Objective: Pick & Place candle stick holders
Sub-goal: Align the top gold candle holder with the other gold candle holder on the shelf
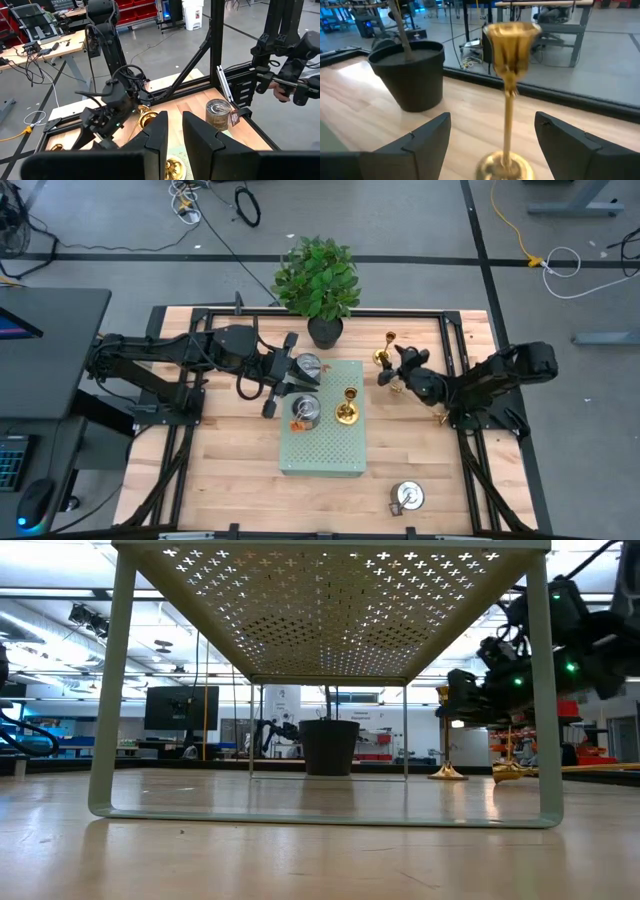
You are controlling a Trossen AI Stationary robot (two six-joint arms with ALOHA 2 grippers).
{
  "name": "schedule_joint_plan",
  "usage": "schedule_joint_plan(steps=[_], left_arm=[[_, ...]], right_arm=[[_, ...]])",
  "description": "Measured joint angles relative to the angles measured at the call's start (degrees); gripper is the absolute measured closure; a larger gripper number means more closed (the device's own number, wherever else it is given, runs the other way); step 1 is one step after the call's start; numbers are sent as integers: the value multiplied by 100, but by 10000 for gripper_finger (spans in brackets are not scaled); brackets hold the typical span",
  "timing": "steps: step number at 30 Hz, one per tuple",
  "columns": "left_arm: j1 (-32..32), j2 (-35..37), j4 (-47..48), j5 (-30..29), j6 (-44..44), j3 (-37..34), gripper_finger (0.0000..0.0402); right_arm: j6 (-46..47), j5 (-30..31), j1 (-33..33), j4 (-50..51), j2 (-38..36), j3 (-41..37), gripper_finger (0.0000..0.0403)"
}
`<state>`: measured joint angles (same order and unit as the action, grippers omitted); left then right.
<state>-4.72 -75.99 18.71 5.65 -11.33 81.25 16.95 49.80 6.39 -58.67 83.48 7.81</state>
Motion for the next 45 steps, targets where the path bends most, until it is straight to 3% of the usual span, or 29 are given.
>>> schedule_joint_plan(steps=[6, 14, 27, 34, 45], left_arm=[[-1, 0, 1, 0, 0, 0, 335], [-1, 0, 1, -2, -128, 0, 335], [0, 0, 1, -2, -135, 0, 335], [-1, 0, 1, -2, -137, 0, 335], [1, 0, 3, -2, -136, 2, 335]], right_arm=[[-351, -191, 425, 59, 0, 195, 112], [-114, -960, 909, 105, 139, 201, 112], [-94, -1030, 945, 79, 195, 204, 123], [-94, -1043, 945, 79, 195, 204, 182], [-154, -1113, 962, 81, 195, 204, 331]])
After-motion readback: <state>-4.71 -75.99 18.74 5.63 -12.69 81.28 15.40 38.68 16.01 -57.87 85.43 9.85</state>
